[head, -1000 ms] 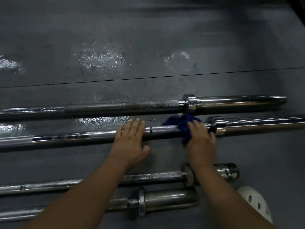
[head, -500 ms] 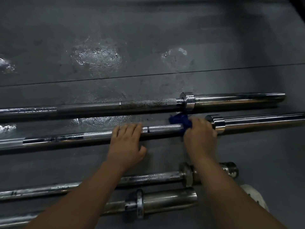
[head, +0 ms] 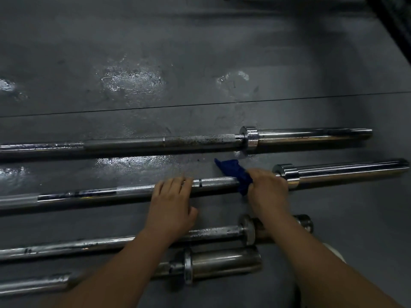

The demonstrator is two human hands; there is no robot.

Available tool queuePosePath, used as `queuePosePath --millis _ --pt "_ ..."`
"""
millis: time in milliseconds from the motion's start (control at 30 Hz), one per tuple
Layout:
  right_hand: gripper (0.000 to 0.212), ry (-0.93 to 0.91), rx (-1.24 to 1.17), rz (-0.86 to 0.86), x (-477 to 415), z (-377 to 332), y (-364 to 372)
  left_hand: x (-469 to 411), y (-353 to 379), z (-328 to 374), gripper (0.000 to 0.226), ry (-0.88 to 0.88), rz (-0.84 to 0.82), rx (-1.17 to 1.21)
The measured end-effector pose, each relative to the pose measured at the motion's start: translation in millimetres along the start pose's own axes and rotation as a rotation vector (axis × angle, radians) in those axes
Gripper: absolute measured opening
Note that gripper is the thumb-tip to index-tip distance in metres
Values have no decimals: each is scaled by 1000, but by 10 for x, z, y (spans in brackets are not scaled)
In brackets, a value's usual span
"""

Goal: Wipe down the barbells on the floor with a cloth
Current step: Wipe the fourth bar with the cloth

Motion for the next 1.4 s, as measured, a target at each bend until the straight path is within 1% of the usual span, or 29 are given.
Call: queuePosePath --millis 67,100,133,167,233,267,300,333,367,433,467,500,533,567,633,700,767,833,867,967,1033,1100,1167,1200,1233,1267,1333,1400 --pt "32 200 -26 34 16 68 1 72 -5 5 68 -3 16 20" --pt "31 252 -24 60 64 -30 23 103 -6 13 66 -3 25 29" --pt "30 236 -46 75 124 -215 75 129 0 24 64 -1 33 36" --pt "28 153 -85 85 201 -461 141 153 8 38 63 2 42 39" --pt "27 -109 -110 74 382 -953 280 182 16 57 59 -3 69 47" --pt "27 -224 -97 58 429 -1070 325 183 13 61 57 -8 85 54" --pt "27 -281 -83 32 416 -1061 306 180 7 60 56 -10 88 61" --pt "25 -270 -68 26 359 -928 261 176 2 51 56 -9 83 62" --pt "24 -190 -34 20 296 -713 221 168 -5 35 56 -4 76 59" --pt "23 66 23 59 197 -149 138 165 -23 16 59 12 56 52" --pt "26 166 4 107 175 72 91 173 -21 14 61 18 46 47" --pt "29 222 -23 131 161 178 78 187 -7 18 65 22 35 35" --pt "34 227 -18 126 159 151 88 209 21 29 70 26 21 20" --pt "40 179 11 102 183 35 134 239 58 47 75 30 3 9" --pt "54 36 46 18 302 -250 248 289 125 64 81 35 -15 1" --pt "67 -75 14 -61 430 -434 304 300 175 50 82 37 -18 5" --pt "78 -109 -13 -129 409 -397 295 293 209 25 82 45 -7 4" --pt "89 -127 -27 -148 318 -312 258 270 232 2 83 64 2 1" --pt "89 -125 -39 -141 268 -307 245 240 238 -17 83 70 2 -2" --pt "69 -96 -151 -86 134 -407 245 75 174 -81 83 67 -10 -20" --pt "61 -56 -216 -11 54 -413 208 -34 90 -113 83 55 -8 0" --pt "61 71 -287 111 9 -219 183 -70 44 -140 82 29 19 21" --pt "64 205 -247 182 12 31 234 -24 64 -149 82 23 21 -12" --pt "66 233 -208 192 20 64 287 0 99 -154 84 28 17 -32" --pt "68 212 -179 197 9 4 341 2 128 -159 86 32 9 -43" --pt "69 142 -163 192 -16 -137 392 -17 151 -164 88 29 -4 -42" --pt "65 -54 -163 154 -67 -507 454 -86 165 -178 90 19 -4 -44" --pt "60 -198 -161 90 -117 -704 432 -164 148 -200 90 17 9 -56"
Point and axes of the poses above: each hand's wrist, its own x-axis away from the middle knuckle, its own y-axis out of the palm, z = x × y, the point moved 2 cm from there along -x, towards the middle knuckle, and after that the axes turned 1 degree about z, right-handed, at the moved point
